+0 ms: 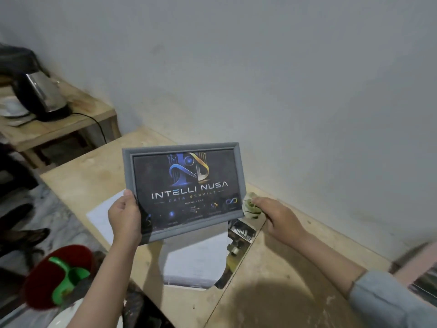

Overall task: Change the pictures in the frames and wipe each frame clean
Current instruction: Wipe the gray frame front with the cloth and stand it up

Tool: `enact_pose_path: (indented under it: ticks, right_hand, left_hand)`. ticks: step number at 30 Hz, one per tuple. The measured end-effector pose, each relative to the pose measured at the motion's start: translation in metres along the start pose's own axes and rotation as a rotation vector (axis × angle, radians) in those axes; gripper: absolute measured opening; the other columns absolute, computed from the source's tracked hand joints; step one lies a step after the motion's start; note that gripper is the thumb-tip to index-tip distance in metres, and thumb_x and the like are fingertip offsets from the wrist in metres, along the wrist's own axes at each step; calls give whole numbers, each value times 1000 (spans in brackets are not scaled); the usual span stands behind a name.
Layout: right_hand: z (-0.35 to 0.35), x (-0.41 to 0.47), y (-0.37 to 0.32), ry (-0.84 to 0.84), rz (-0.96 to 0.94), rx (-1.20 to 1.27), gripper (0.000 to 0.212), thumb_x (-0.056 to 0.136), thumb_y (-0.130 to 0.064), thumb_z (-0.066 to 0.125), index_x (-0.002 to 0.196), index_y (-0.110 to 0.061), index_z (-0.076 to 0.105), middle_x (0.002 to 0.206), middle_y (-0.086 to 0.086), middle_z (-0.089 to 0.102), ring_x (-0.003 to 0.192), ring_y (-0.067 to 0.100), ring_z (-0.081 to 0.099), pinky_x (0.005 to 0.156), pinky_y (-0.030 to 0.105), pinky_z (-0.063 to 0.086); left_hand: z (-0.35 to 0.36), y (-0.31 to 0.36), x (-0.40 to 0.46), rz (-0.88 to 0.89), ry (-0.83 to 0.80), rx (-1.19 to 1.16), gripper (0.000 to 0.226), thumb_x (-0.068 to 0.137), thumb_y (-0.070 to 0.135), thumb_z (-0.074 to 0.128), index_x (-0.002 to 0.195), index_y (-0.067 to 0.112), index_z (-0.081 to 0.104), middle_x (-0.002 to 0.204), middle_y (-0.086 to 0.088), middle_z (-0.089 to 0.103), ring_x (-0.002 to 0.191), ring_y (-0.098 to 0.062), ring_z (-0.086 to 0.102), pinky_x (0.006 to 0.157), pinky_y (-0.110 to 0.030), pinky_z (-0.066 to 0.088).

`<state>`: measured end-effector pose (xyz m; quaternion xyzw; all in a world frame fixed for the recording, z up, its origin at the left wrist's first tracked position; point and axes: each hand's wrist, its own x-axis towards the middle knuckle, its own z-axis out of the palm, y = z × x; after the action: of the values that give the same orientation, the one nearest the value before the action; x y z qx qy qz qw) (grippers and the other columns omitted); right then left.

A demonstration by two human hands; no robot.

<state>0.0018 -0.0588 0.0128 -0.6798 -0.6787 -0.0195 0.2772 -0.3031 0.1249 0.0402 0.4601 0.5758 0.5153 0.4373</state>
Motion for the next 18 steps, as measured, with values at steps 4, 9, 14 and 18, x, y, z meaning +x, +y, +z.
enact_pose_path:
  ticks: [4,9,14,18]
  right_hand:
    - [37,27,42,-113,169,-40,62,72,14,54,127,-13,56,123,9,62,106,32,61,85,43,53]
    - [75,70,73,-246,150,-137,62,63,14,64,122,-4,59,119,17,64,98,37,64,84,47,53]
    - [110,84,88,-351,245,-393,65,73,1,69,130,-21,50,130,10,56,111,36,57,81,50,48]
    - [135,76,84,-456,474,-376,64,88,-3,51,143,-33,37,142,12,42,122,35,46,82,46,52]
  left_hand:
    - [-12,-7,37,27,36,77,44,100,37,40,62,16,29,65,-7,29,60,-17,28,59,-32,20]
    - [-13,-19,74,23,22,109,43,100,35,41,65,11,35,65,-7,28,60,-17,28,57,-32,20]
    - [-14,-33,95,24,-42,144,45,100,37,41,66,8,43,67,-11,38,63,-20,38,59,-33,29]
    - [-11,-41,101,9,-90,160,46,99,39,42,63,10,45,66,-11,43,64,-22,45,62,-34,35]
